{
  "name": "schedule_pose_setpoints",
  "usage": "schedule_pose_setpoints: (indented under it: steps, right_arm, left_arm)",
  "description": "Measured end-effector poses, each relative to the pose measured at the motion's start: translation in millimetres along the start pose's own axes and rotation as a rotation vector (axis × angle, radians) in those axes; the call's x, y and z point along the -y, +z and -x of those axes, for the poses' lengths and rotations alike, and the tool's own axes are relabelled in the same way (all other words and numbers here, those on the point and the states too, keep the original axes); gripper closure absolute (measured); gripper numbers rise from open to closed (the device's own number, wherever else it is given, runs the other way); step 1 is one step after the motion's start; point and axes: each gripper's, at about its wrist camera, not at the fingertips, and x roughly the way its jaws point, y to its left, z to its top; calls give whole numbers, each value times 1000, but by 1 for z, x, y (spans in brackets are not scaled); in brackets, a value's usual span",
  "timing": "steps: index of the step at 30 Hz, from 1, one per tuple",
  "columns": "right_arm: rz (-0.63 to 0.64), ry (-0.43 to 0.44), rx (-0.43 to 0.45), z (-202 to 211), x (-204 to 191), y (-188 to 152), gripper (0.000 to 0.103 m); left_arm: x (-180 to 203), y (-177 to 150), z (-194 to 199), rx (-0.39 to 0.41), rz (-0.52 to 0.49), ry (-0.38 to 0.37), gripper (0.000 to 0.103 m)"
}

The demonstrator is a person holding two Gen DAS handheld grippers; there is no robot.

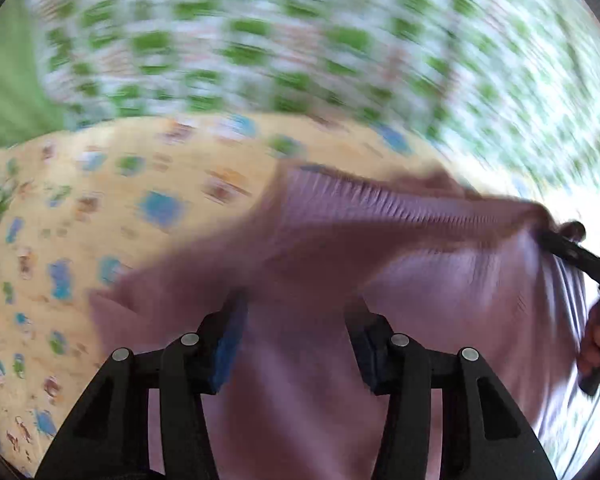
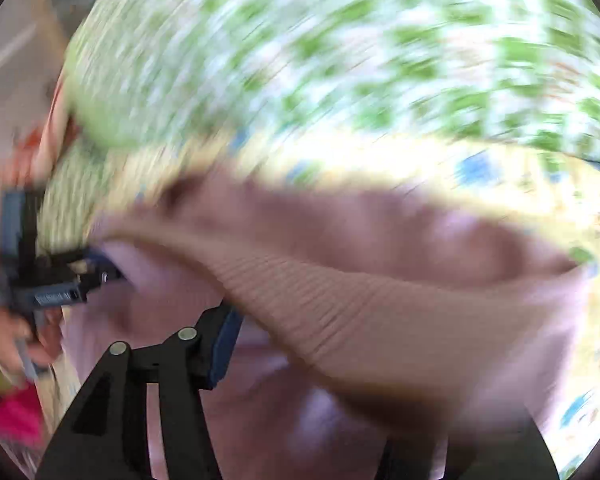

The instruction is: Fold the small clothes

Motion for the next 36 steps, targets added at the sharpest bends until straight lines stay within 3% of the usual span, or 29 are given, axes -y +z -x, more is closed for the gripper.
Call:
schedule_pose_setpoints:
  steps: [4, 8, 14, 19, 22, 24, 26, 28, 30, 32, 33, 34, 36]
  right_arm:
    - [-203, -110, 139, 24, 43, 10, 46]
    - [-342, -139, 171, 40, 72, 0, 46]
    - [-334, -131, 208, 89, 60, -27, 41]
    - [-278, -52, 148, 107, 28, -70, 41]
    - [-206, 27, 68, 98, -3, -94, 41]
    - [-168, 77, -7, 83, -23, -108, 41]
    - [-144, 79, -68, 69, -31, -119, 41]
    - [-132, 1, -102, 65, -27, -125, 41]
    - [-178, -93, -94, 71, -4, -129, 48]
    - [-276, -129, -77, 81, 27, -133, 72]
    - [-328, -126, -80, 84, 42, -136, 91]
    - [-350, -128, -82, 86, 48, -138, 97]
    - [-350, -150, -72, 92, 49, -139, 97]
  left_arm:
    - [-46, 10, -9, 11, 148, 118, 50]
    - [-74, -7, 3, 18, 262, 60, 49]
    - [-72, -60, 44, 24, 269, 30, 49]
    - [-56, -116, 74, -8, 250, -24, 49]
    - [-34, -142, 78, -46, 184, -62, 48]
    - [-28, -154, 70, -81, 159, -48, 47]
    - [-34, -163, 63, -109, 160, 11, 47]
    - [-45, -168, 56, -128, 182, 30, 47]
    - [-52, -171, 58, -123, 181, 11, 55]
    - [-53, -173, 61, -127, 169, 18, 58]
    - [-54, -174, 64, -128, 173, 20, 59]
    - [-55, -174, 66, -127, 183, 17, 59]
    - [-60, -175, 71, -125, 222, 9, 61]
